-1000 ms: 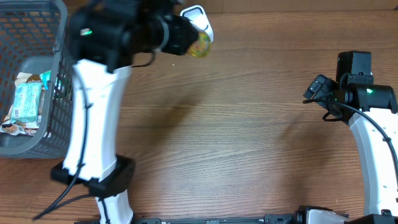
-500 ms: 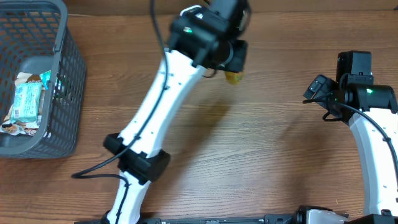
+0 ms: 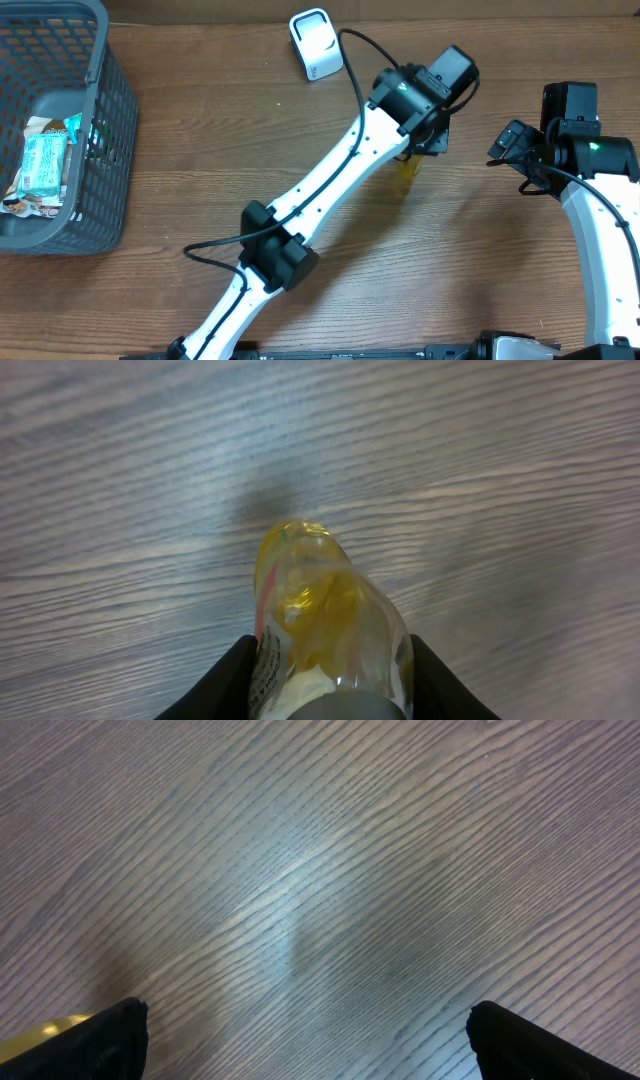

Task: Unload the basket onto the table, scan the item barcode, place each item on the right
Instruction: 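Carry the bottle right and set it upright on the table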

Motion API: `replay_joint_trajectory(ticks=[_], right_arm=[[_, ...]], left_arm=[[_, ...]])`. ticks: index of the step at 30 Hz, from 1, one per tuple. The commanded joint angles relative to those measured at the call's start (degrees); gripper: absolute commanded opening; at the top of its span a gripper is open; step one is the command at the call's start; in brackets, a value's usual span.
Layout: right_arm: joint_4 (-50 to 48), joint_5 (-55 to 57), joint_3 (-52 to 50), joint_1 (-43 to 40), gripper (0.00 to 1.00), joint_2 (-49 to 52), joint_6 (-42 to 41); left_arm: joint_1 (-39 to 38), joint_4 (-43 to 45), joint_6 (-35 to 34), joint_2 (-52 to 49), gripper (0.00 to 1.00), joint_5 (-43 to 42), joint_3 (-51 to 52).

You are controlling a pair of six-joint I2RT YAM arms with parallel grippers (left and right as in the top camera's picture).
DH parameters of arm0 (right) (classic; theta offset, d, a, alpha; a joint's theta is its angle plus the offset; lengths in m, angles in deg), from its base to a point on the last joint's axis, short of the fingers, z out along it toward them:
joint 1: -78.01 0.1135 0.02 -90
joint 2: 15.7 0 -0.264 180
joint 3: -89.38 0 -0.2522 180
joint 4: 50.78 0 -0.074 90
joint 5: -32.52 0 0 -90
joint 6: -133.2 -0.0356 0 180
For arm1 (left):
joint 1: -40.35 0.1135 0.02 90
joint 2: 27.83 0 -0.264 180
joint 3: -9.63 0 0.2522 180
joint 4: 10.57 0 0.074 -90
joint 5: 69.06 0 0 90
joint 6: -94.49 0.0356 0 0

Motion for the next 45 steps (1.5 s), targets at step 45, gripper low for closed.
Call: replay_joint_trajectory(ticks=[45], right_arm=[[-0.2, 0.4, 0.6, -0.1, 1.00, 0.1, -0.5]], left_arm=[[-1.6, -1.2, -7.4, -3.4, 0.46, 1.4, 2.3]])
